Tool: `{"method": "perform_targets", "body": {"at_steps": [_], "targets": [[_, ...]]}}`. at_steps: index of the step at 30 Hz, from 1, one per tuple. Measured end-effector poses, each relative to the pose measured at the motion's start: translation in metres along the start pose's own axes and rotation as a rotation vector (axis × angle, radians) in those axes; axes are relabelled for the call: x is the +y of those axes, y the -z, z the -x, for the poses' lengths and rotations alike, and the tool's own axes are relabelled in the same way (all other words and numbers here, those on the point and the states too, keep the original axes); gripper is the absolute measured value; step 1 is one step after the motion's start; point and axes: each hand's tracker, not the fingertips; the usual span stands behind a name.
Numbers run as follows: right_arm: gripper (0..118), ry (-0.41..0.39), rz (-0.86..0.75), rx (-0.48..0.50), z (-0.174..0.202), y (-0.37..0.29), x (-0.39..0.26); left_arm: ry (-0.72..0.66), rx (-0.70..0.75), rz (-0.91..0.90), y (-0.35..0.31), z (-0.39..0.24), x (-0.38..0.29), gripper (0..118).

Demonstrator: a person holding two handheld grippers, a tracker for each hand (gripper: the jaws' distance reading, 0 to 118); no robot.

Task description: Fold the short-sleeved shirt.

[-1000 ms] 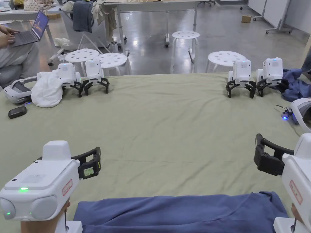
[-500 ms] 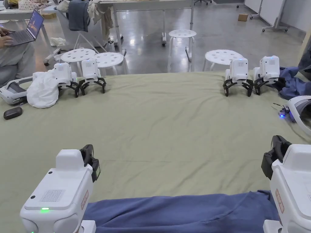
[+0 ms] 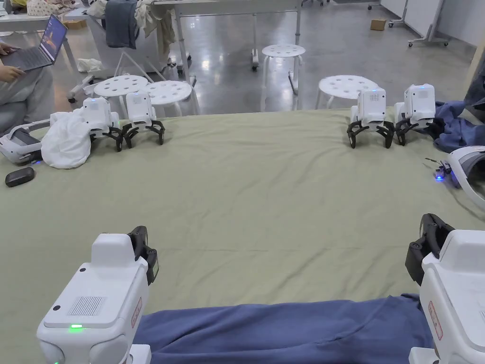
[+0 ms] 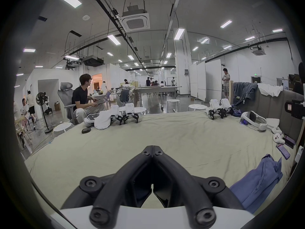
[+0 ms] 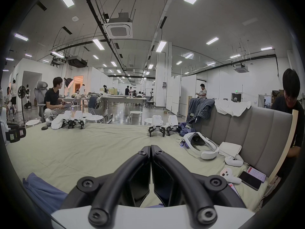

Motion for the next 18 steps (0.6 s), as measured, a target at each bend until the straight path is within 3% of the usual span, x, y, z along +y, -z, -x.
{"method": "perform_targets", "body": {"at_steps": [9, 18], "targets": [[4, -0.003, 0.001, 0.0, -0.002, 0.0, 0.001, -0.006, -0.009, 0.031, 0.003, 0.005, 0.001, 0], [4, -0.019, 0.015, 0.002, -0.003, 0.001, 0.001, -0.09, -0.096, 0.251, 0.009, 0.039, 0.01, 0]]}}
